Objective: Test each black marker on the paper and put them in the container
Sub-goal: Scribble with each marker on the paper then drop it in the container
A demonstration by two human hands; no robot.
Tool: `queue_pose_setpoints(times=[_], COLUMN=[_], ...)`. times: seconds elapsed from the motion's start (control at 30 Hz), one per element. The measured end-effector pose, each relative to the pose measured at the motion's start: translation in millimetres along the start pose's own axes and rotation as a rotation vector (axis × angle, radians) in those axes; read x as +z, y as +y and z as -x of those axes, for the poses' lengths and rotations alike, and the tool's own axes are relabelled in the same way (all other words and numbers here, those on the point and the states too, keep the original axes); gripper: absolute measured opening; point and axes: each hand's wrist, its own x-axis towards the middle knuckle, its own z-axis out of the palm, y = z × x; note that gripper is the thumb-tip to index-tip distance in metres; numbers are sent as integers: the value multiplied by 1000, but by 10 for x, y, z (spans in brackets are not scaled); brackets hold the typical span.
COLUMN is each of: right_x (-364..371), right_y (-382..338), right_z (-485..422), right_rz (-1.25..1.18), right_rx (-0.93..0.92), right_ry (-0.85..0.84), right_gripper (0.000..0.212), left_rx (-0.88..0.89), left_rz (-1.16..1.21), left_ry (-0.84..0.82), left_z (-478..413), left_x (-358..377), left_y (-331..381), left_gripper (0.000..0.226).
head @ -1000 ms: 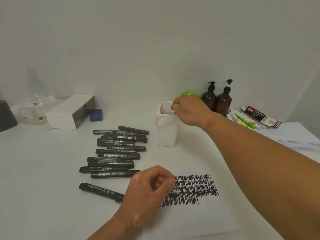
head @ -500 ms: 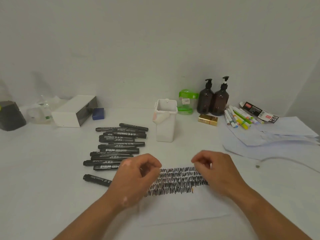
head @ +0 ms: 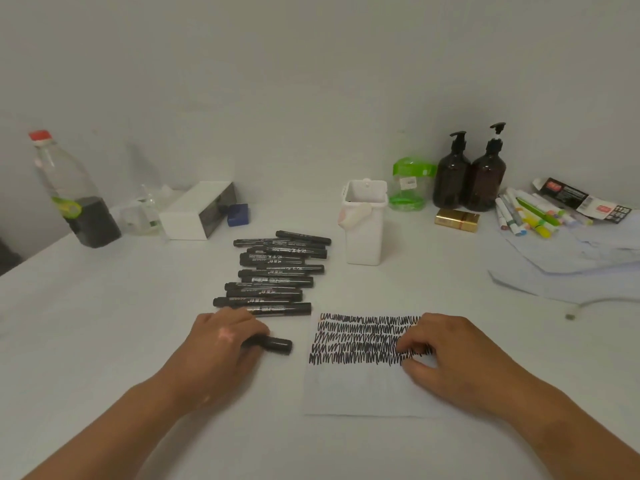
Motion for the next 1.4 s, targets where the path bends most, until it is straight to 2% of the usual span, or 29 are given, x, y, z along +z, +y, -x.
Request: queue_pose_setpoints(times=[0.1,0.23,0.3,0.33,0.43,0.5,0.6,0.67,0.77,0.87,0.93,1.1,1.23,1.4], right_x=[30,25,12,7,3,26,69,70,53,51,65,62,113,141], right_y=[-58,-106,-142,-169,-267,-294,-262,-222,-167,-162,-195,-291,-380,-421], right_z=[12,16,12,11,5,0,-16,-20,-30,-41,-47,-56,-39,-23], right_rz=[6,-30,-132,-198,-423,-497,-578,-674,-798,-848,-893,-1085,-1092,-1224], right_rx=[-25,-32,-23,-19,-5,6,42,89,126,119,94,67,83,51], right_ry=[-1,30,122,160,147,93,91,135,176,189,191,176,83,70], right_gripper=[17,15,7,5,19,33,33,30,29,23,15,8,18,21], left_rx=[-3,-147,-223,-250,-288,-316,-318,-308,-227,0,140,242,300,306], left_rz=[112,454,735,921,1355,1511,1622,1552,1128,698,522,522,492,502], left_ry=[55,100,66,36,-63,-89,-110,-111,-75,33,57,-52,16,14], left_z=[-2,-105,-215,-266,-399,-464,-512,-496,-438,-386,-383,-350,-319,-310], left_x=[-42,-106,-87,-76,20,109,198,205,231,274,275,321,385,352], left_y=[27,244,383,461,654,751,799,774,725,760,817,944,1041,1091], left_gripper=[18,10,6,12,25,24,22,22,23,25,27,29,35,19])
